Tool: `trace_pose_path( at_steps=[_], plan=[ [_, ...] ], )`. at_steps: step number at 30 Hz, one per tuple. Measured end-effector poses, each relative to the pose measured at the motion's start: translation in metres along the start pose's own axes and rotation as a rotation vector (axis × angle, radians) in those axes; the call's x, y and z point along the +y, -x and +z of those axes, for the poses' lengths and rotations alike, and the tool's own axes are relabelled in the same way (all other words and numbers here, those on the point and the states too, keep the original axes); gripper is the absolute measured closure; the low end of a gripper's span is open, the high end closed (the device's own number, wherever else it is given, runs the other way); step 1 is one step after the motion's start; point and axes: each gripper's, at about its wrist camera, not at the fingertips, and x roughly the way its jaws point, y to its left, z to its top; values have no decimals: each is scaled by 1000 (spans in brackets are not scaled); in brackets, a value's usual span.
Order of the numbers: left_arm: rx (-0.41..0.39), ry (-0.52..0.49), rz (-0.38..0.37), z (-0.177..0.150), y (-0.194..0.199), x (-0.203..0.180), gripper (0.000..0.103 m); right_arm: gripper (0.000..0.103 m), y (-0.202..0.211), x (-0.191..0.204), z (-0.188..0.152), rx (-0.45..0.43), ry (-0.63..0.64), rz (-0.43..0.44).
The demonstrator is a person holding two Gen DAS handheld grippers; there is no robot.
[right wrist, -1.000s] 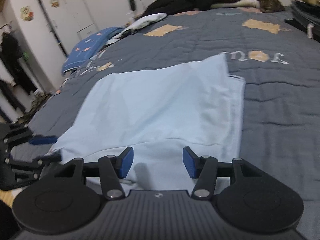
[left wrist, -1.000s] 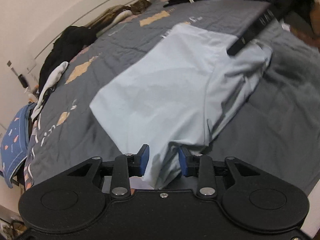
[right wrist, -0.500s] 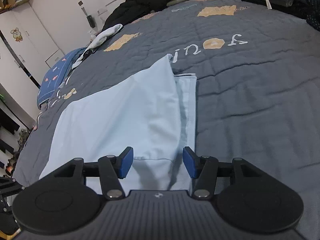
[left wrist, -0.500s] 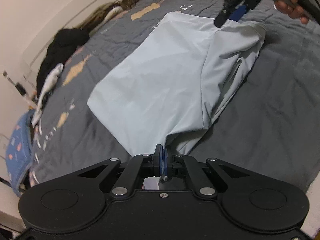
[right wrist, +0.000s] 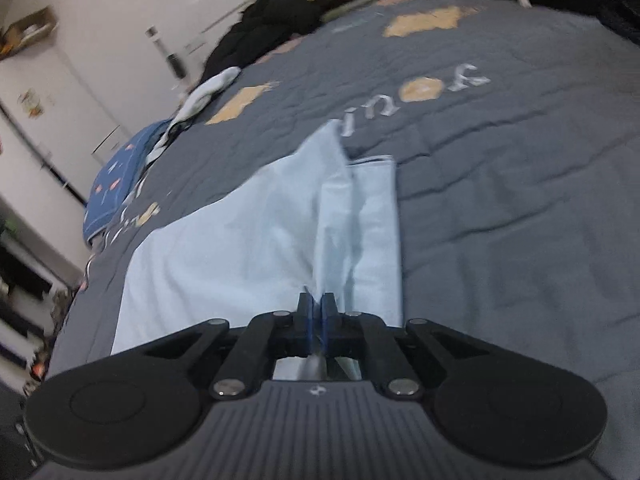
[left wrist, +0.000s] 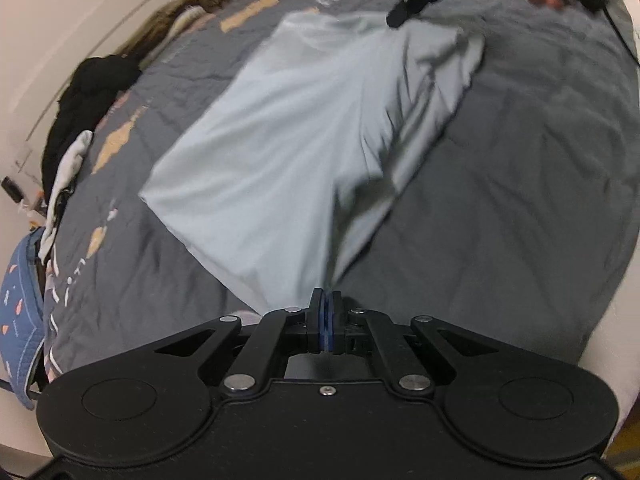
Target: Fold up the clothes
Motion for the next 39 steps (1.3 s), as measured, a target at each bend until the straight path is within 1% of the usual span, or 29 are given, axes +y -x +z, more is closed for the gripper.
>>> trace_pose_path(
  at_steps=[1, 2, 4, 5, 6, 7, 8, 9, 10, 13, 15, 16, 17, 18, 19, 20, 21, 22, 24, 26, 28, 30, 31, 32, 33, 35, 37, 39],
  plan=[
    [8, -4, -6, -1, 1, 0, 100, 98, -1, -4, 1, 20, -16, -10],
    [-2, 16, -23, 0, 5, 3, 100, 96, 0, -4, 2, 25, -17, -18],
    [-54, 109, -74, 1, 17, 18, 99, 94, 4, -2, 3, 26, -11, -32],
    [-89, 157, -87, 2, 22, 25, 95, 91, 6, -2, 3, 27, -8, -40],
    [-136, 208, -83, 4, 28, 31, 88, 89, 8, -1, 4, 28, -4, -47],
    [-183, 260, -80, 5, 33, 37, 69, 81, 12, 1, 5, 10, 1, -37],
    [-227, 288, -56, 7, 37, 40, 52, 69, 16, 3, 6, -18, 12, -22],
    [-253, 271, -9, 8, 38, 37, 48, 65, 19, 4, 6, -43, 23, -6],
    [-250, 233, 21, 10, 36, 32, 47, 59, 20, 6, 6, -56, 33, 5],
    [-196, 122, 64, 14, 21, 12, 48, 57, 12, 9, 4, -58, 58, 11],
    [-156, 66, 73, 15, 7, 1, 49, 56, 5, 10, 4, -35, 60, 4],
    [-141, 47, 88, 15, 0, -3, 55, 56, 3, 10, 3, -30, 59, 2],
    [-126, 33, 101, 15, -5, -6, 68, 56, 1, 10, 2, -26, 57, 0],
    [-110, 30, 105, 15, -11, -6, 77, 56, 0, 11, 2, -24, 57, 0],
    [-98, 31, 102, 15, -13, -5, 92, 55, -1, 12, 1, -23, 58, 1],
    [-91, 37, 92, 13, -13, -2, 96, 55, -1, 12, 1, -22, 59, 0],
    [-84, 41, 79, 12, -11, 0, 97, 54, -1, 12, 0, -22, 59, -1],
    [-75, 38, 74, 11, -8, 3, 101, 54, -1, 12, -1, -21, 59, -2],
    [-54, 37, 72, 6, -2, 7, 101, 54, -2, 10, -1, -14, 61, -15],
    [-31, 37, 74, 2, -1, 10, 101, 54, -5, 8, -1, 0, 65, -47],
    [-10, 37, 87, 0, -1, 13, 100, 54, -7, 5, -1, 8, 67, -67],
    [12, 49, 66, 0, 3, 16, 97, 54, -6, 6, -2, 3, 70, -72],
    [9, 59, 52, 1, 6, 17, 94, 54, -6, 6, -2, 1, 72, -74],
    [-5, 72, 38, 1, 11, 19, 87, 54, -6, 6, -2, -1, 74, -77],
    [-21, 89, 21, 2, 16, 22, 83, 54, -5, 6, -2, -3, 76, -79],
    [-75, 141, -13, 6, 28, 27, 65, 53, -5, 6, -2, -7, 79, -84],
    [-136, 212, -41, 10, 37, 35, 58, 53, -4, 6, -2, -12, 83, -88],
    [-195, 307, -69, 14, 44, 44, 56, 53, -3, 6, -2, -16, 87, -93]
  ],
)
